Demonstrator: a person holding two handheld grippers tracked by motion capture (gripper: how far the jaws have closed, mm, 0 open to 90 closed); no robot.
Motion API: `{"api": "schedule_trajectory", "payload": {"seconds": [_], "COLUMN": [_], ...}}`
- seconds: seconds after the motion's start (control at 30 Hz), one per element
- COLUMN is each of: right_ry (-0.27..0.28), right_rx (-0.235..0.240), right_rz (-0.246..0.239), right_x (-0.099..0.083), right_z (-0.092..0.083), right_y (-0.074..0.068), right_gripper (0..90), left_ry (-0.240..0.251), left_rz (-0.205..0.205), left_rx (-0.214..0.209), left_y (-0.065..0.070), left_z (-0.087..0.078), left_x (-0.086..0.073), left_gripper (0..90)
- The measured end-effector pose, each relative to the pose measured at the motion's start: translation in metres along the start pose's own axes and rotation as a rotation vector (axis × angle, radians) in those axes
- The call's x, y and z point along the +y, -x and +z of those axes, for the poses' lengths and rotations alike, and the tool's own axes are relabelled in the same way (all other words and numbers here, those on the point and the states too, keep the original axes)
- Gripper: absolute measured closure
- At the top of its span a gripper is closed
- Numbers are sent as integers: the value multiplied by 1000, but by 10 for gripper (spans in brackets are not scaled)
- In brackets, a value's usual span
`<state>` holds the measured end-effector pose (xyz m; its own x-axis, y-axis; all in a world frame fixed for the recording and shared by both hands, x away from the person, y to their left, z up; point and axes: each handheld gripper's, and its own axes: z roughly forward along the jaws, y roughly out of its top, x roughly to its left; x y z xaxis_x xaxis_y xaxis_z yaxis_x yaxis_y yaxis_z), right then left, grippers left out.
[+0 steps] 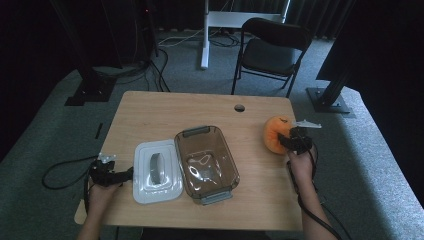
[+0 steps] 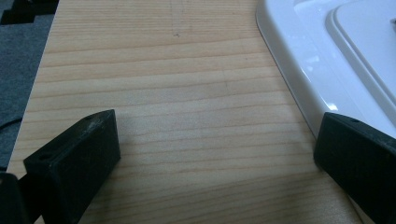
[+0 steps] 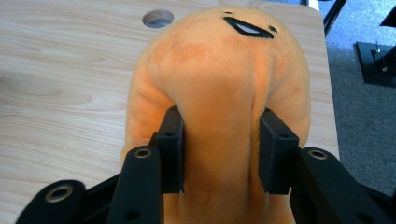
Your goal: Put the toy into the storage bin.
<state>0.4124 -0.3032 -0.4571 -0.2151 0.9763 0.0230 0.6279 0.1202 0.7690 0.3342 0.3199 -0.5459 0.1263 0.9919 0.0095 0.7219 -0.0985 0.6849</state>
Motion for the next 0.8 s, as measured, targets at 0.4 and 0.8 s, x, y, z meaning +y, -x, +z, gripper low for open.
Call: {"api": "schedule_trajectory", "payload": {"seconds": [0.4, 0.8], "right_ry": [40, 88], "right_rx": [29, 74], "right_rz": [-24, -82], "right_x": [6, 19], "right_z": [-24, -52], "right_y": [-7, -24], "right_gripper": [588, 588], "left_ry": [0, 0], "left_rz": [0, -2], "left_rx": [0, 1], "left_y": [0, 0], "left_z": [0, 0], "left_x": [0, 0], "left_gripper": [8, 7]}}
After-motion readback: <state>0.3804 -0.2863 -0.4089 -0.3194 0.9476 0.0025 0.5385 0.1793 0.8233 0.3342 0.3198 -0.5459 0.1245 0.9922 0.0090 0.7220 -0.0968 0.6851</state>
